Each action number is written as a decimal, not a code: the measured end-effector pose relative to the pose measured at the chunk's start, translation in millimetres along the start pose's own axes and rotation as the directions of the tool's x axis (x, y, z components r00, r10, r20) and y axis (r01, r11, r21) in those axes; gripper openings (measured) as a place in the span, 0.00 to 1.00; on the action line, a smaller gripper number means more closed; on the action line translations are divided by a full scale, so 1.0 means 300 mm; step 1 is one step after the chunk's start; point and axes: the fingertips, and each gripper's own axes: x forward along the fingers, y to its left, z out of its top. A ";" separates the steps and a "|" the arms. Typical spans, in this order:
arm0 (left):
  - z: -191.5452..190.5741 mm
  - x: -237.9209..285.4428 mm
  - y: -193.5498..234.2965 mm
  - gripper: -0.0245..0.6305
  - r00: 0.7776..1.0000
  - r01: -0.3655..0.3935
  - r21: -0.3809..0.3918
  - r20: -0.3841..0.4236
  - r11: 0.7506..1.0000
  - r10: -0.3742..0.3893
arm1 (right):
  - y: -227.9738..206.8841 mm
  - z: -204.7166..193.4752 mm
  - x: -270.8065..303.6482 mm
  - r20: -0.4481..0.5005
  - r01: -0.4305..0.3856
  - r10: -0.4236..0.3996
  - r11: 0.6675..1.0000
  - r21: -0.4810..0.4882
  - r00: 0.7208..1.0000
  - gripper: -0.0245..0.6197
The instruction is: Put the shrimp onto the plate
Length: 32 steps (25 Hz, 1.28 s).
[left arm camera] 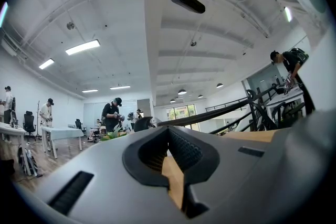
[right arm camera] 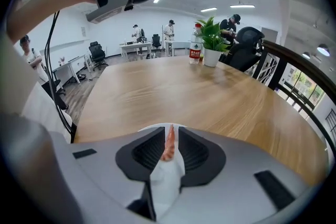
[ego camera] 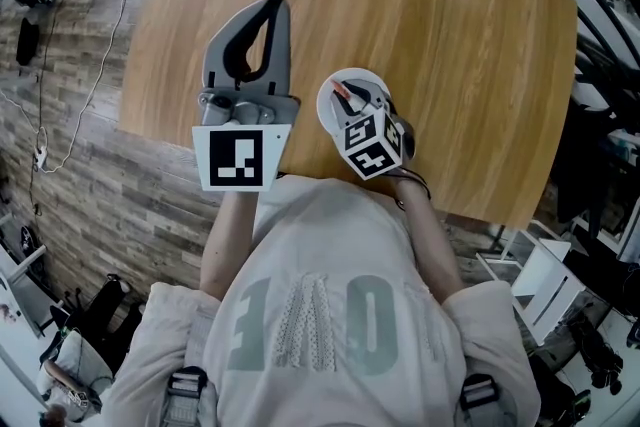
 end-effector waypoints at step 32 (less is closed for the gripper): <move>0.066 0.036 -0.206 0.05 0.976 0.206 0.024 0.073 0.978 -0.207 | -0.351 0.329 -0.679 0.538 0.345 -0.509 0.858 0.380 0.672 0.08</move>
